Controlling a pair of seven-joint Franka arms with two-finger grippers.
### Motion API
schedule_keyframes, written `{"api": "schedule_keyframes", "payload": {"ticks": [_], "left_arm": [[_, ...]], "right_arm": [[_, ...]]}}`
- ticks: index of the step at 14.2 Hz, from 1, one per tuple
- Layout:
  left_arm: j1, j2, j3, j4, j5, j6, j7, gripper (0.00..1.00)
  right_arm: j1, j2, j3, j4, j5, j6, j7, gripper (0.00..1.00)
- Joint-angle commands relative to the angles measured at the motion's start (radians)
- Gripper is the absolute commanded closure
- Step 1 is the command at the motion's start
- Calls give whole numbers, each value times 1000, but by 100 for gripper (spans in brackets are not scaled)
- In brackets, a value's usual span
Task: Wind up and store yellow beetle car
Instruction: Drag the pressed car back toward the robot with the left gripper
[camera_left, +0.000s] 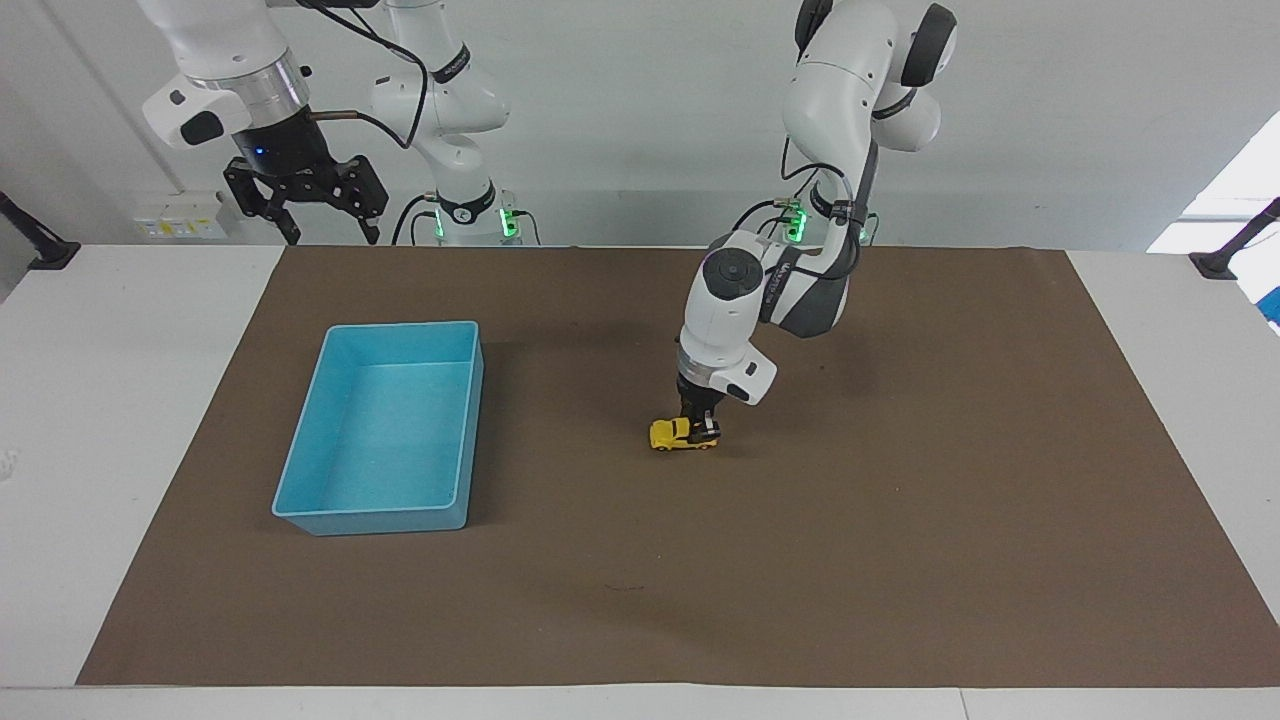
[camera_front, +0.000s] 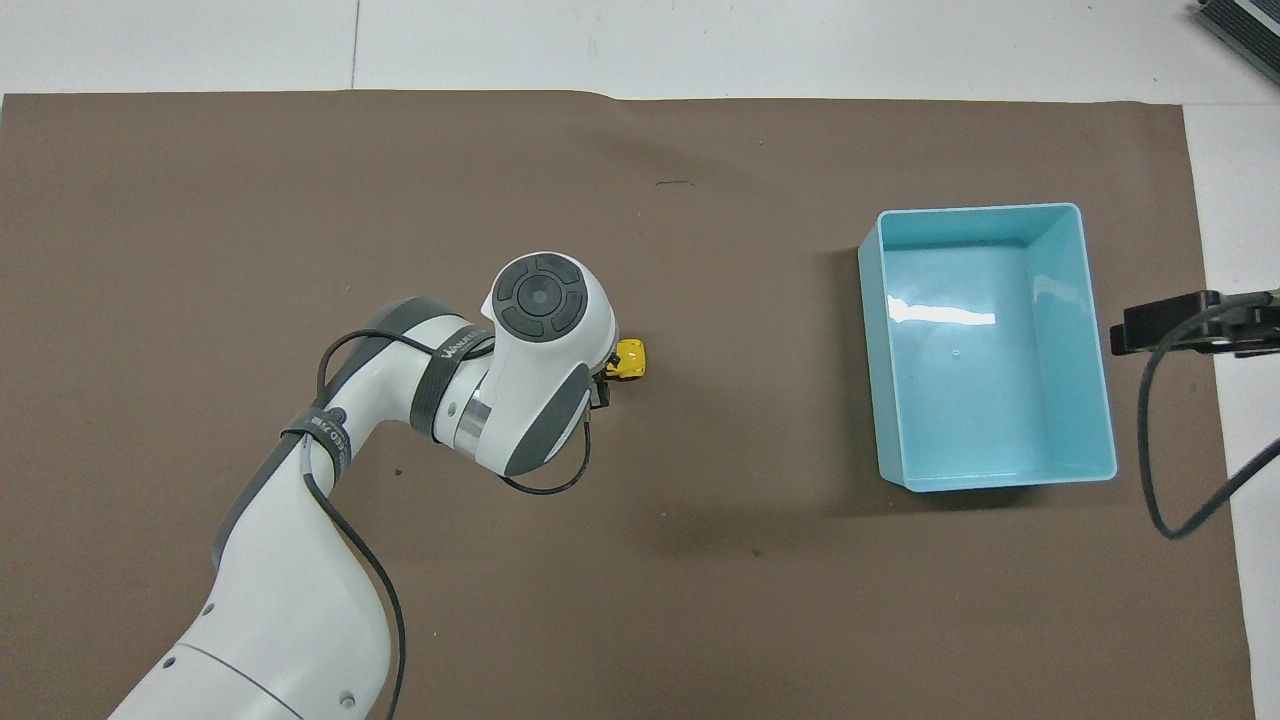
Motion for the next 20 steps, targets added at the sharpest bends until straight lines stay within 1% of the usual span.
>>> {"api": "schedule_keyframes", "payload": {"ticks": [1,5,11,16,20], "left_arm": [[29,15,-1,-3,40,-10,-2,73],[57,15,-1,-8,53,-30,31,73],[107,-2,1,-69,53,-35,128,73],[144,-2,4,-74,63,-55,186,73],[181,-2,4,-74,66,-53,194,73]], "right_arm": [[-8,-11,4,-7,20,-1,15,0],[-8,-11,4,-7,18,-3,15,0],[-8,-11,4,-7,18,-3,15,0],[-8,-11,4,-7,20,-1,15,0],[-8,-11,4,-7,18,-1,15,0]]}}
